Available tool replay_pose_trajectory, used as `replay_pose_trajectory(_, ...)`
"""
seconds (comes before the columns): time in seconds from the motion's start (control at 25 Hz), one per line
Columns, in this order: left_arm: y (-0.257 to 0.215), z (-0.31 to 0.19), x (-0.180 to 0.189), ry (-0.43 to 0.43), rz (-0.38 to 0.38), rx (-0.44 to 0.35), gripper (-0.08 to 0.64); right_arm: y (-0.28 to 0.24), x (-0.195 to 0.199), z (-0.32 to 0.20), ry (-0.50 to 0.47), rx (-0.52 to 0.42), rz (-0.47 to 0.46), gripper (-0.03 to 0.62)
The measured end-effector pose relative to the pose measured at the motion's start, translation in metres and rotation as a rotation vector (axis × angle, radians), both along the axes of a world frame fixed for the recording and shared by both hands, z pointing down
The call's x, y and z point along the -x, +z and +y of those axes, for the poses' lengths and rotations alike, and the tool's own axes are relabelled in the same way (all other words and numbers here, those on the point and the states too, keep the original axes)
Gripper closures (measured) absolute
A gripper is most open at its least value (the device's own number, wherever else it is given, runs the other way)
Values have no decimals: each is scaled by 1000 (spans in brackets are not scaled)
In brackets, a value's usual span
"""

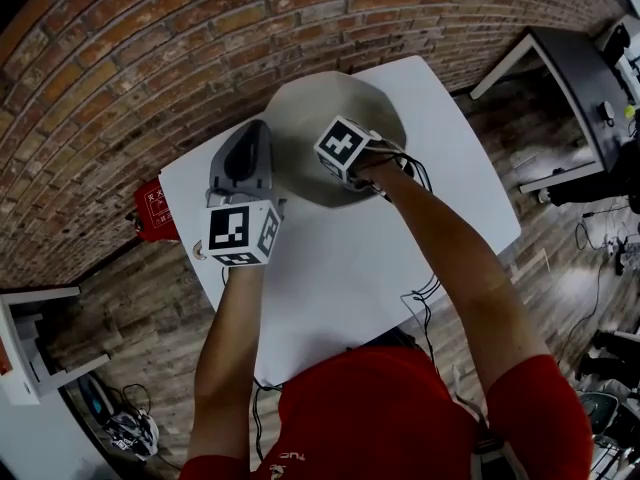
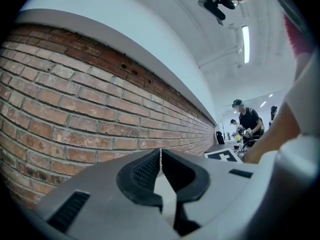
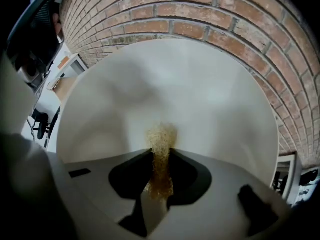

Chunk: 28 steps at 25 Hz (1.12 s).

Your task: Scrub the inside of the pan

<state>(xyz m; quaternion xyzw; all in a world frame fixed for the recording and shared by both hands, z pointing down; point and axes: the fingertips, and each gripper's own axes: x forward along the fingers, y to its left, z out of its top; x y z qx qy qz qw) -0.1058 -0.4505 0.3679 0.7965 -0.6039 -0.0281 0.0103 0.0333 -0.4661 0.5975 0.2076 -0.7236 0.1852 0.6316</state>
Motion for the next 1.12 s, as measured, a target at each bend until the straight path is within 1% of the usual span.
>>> replay_pose_trajectory(0.16, -1, 2, -4, 1, -5, 1, 537, -5, -18, -12, 29, -29, 29, 505)
replay_pose_trajectory(0.24, -2, 3, -4, 0, -8, 2, 537, -11, -19, -15, 31, -49, 20, 505)
replay_pose_trajectory(0.36, -3, 5, -4, -2, -15, 2, 537, -28, -8, -18, 27, -102, -54, 505)
replay_pose_trajectory(0.44, -5, 7, -5, -3, -20, 0, 537, -50, 2, -19, 16, -163, -127, 505)
replay_pose_trajectory(0.52, -9, 10, -4, -5, -23, -4, 537, -80, 13, -19, 4, -246, -229, 503)
replay_pose_trajectory(0.56, -13, 12, -4, -6, -24, -8, 537, -98, 20, -18, -2, -293, -299, 503)
replay_pose_trajectory(0.72, -36, 22, -10, 0, -25, -36, 537, -183, 43, 5, -58, -493, -660, 503)
replay_pose_trajectory(0.84, -57, 36, -16, 9, -17, -65, 537, -241, 49, 35, -75, -613, -885, 505)
replay_pose_trajectory(0.96, -76, 53, -22, 21, -7, -92, 537, -281, 42, 59, -55, -696, -1035, 503)
replay_pose_trajectory(1.12, -90, 75, -31, 34, 8, -106, 537, -308, 29, 81, -14, -749, -1177, 505)
